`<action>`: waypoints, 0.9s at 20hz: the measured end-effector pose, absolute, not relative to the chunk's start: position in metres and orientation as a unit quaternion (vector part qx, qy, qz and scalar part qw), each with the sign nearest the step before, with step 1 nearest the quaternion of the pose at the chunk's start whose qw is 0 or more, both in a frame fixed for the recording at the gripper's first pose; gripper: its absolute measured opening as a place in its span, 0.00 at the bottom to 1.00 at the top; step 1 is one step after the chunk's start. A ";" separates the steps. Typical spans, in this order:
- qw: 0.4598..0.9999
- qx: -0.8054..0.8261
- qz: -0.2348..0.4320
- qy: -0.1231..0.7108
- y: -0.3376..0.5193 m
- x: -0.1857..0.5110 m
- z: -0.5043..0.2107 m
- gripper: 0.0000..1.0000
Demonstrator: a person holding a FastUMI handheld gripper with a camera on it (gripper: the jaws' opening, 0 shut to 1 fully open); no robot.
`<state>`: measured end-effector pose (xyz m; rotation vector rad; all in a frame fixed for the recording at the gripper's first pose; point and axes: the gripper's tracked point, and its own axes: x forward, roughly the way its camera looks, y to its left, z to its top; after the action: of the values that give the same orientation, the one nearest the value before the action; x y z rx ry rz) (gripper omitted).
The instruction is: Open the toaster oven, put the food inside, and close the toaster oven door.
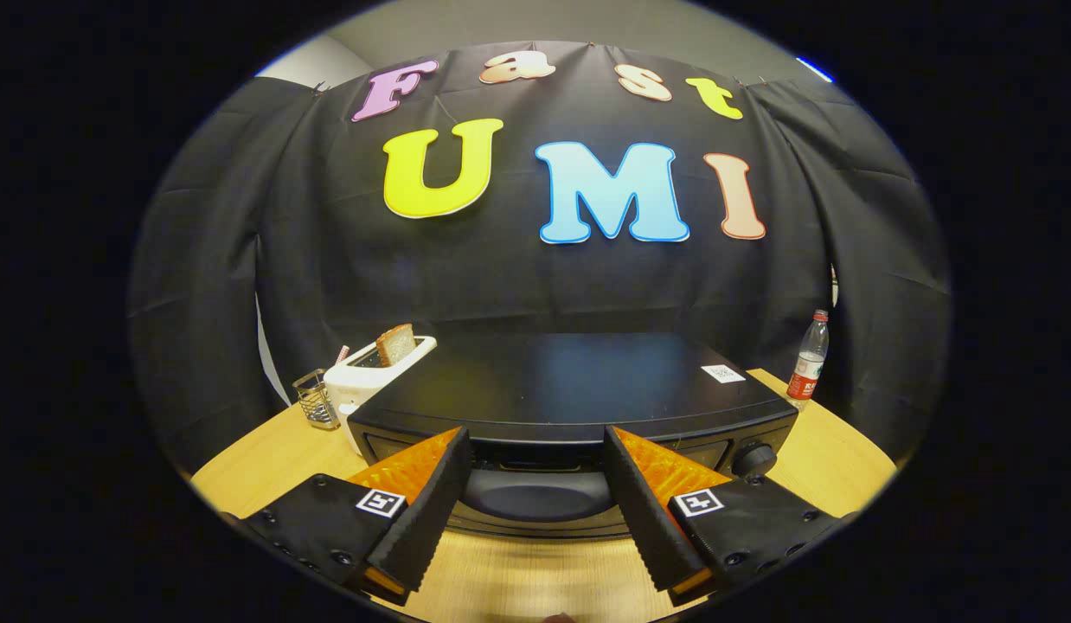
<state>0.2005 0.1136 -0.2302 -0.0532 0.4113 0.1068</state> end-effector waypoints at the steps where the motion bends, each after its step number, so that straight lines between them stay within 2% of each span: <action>1: 0.978 -0.026 0.050 0.201 0.113 0.202 -0.229 0.97; 18: 0.971 -0.033 0.043 0.234 0.108 0.126 -0.249 0.98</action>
<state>0.1259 0.1080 -0.2487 -0.0662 0.4731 0.0867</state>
